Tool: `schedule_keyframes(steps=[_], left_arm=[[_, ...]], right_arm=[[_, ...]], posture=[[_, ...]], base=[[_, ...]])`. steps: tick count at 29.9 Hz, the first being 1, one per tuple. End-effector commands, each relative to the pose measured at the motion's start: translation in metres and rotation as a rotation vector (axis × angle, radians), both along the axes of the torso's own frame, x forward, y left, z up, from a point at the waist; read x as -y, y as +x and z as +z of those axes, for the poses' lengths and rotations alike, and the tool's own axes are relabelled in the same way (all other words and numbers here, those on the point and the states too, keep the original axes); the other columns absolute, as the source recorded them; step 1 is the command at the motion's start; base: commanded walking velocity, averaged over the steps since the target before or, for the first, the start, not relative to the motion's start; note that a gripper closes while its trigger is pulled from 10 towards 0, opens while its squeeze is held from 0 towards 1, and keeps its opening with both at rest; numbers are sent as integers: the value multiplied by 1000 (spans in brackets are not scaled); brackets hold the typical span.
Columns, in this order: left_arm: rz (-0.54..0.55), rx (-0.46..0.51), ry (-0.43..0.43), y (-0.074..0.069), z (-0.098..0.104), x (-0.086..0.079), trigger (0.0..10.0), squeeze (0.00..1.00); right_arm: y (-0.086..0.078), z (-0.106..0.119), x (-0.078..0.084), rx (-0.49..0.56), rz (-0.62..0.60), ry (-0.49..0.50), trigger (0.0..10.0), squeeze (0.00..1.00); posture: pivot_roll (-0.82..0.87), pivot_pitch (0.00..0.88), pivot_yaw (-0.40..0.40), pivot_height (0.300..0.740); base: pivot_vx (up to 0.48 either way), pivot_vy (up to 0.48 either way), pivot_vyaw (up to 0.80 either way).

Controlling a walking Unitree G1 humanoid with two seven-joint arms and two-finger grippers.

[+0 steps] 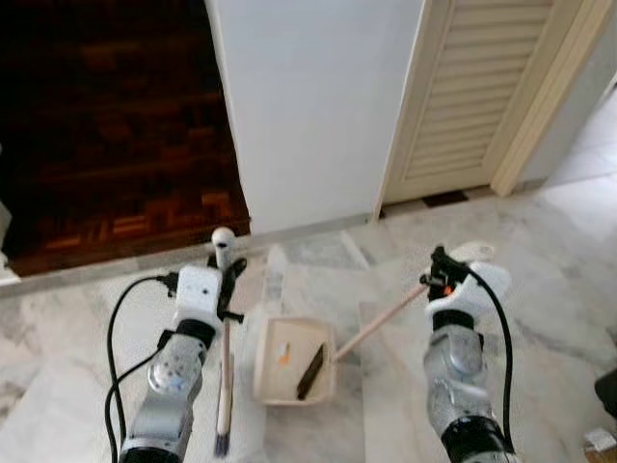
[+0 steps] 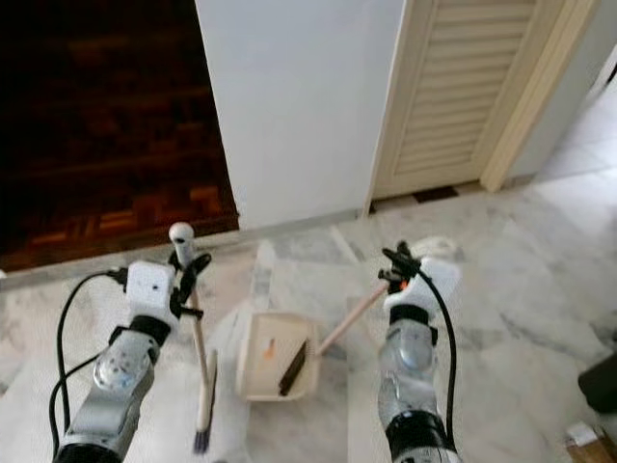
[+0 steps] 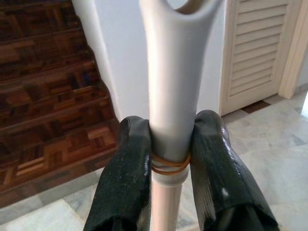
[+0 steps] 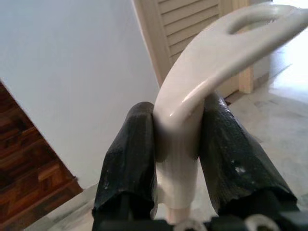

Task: Sweep floor

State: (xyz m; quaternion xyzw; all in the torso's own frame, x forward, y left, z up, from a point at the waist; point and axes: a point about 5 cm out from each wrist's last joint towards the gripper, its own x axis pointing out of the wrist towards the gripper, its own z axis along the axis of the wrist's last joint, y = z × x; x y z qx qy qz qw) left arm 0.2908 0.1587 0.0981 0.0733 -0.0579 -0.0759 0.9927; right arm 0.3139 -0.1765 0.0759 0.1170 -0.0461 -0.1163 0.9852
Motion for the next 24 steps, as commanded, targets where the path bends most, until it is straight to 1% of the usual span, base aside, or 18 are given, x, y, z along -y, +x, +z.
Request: schedule_keyframes(steps=[1,24], left_arm=[[14,44,-1,4,11,-5,10000,0],[27,50,-1,3,14,-9,10000,0]], right_arm=[[4,12,-3,51,16,-10,10000,0],[6,14,-5,40,35,0,10000,0]], posture=[[33,0,-24,740],[36,0,-28,740]], base=[[0,371,0],[0,368,0]])
